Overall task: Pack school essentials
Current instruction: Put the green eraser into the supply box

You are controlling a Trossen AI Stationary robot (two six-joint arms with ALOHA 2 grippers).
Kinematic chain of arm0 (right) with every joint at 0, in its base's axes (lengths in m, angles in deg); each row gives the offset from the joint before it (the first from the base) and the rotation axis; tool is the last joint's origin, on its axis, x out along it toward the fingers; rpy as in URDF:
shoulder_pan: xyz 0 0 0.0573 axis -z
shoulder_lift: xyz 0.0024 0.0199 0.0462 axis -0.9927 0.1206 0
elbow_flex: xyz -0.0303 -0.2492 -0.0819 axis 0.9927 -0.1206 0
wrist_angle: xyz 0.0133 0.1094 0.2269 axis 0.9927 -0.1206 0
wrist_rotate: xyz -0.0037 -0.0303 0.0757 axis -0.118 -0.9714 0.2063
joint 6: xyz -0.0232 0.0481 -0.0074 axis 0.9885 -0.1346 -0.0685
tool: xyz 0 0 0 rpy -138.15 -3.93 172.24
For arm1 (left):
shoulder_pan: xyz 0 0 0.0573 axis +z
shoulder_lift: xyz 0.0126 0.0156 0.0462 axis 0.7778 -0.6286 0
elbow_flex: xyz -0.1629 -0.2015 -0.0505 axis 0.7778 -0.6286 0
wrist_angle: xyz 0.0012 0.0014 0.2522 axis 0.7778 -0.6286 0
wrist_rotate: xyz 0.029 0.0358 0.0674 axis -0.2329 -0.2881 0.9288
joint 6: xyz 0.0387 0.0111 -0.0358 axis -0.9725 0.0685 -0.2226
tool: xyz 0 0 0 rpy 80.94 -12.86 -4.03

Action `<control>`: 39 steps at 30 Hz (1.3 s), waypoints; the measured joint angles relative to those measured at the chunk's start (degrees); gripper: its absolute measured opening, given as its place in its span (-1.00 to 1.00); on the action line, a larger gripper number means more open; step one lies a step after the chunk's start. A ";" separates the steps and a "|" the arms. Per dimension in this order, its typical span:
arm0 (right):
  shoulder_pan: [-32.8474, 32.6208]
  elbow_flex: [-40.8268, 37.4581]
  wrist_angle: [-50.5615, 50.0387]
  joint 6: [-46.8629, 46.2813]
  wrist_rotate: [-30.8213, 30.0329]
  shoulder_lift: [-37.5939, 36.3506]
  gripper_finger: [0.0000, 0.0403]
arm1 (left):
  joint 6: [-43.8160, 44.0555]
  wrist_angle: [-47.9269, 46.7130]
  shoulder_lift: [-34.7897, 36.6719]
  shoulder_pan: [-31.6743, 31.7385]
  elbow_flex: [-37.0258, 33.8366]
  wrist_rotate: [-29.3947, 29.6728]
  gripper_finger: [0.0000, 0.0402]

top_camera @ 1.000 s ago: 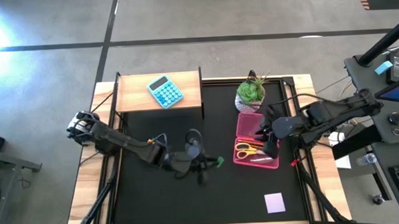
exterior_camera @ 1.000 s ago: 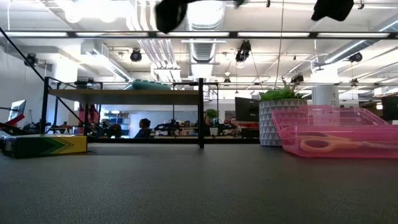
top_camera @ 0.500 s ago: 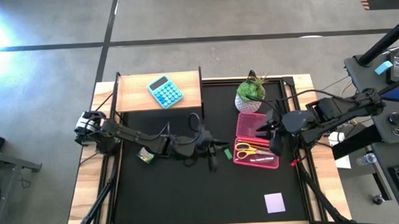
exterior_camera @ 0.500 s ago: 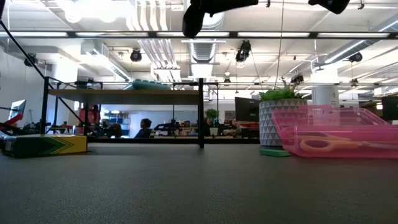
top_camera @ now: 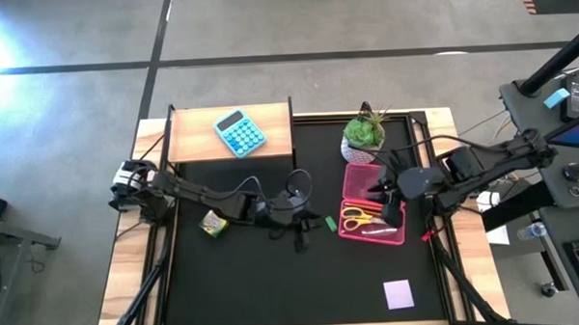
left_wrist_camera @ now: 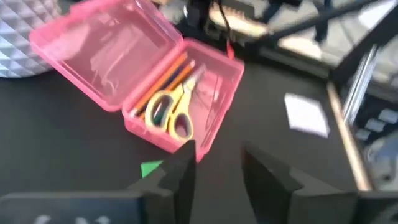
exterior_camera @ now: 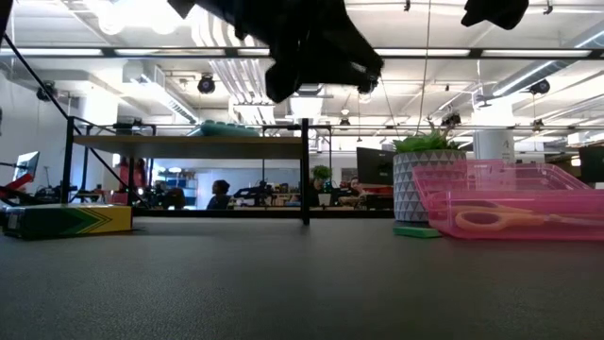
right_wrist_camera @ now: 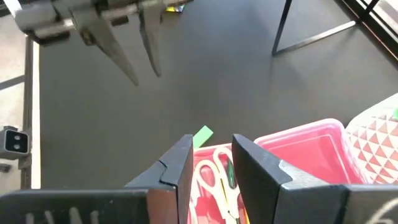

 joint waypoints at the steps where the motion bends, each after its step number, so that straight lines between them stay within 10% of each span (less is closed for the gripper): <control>1: 0.00 0.00 -0.02 0.00 0.00 0.22 -0.49 | -1.69 -0.40 -0.40 0.02 -0.16 -0.25 -0.38; 12: 0.13 -2.31 1.46 -9.55 -4.54 6.52 -0.49 | -12.61 -2.70 -3.46 0.09 0.10 -1.13 0.01; 39: 6.72 1.99 15.82 -17.13 5.27 38.41 0.02 | -2.89 -40.17 25.79 -9.38 -0.70 -7.75 0.01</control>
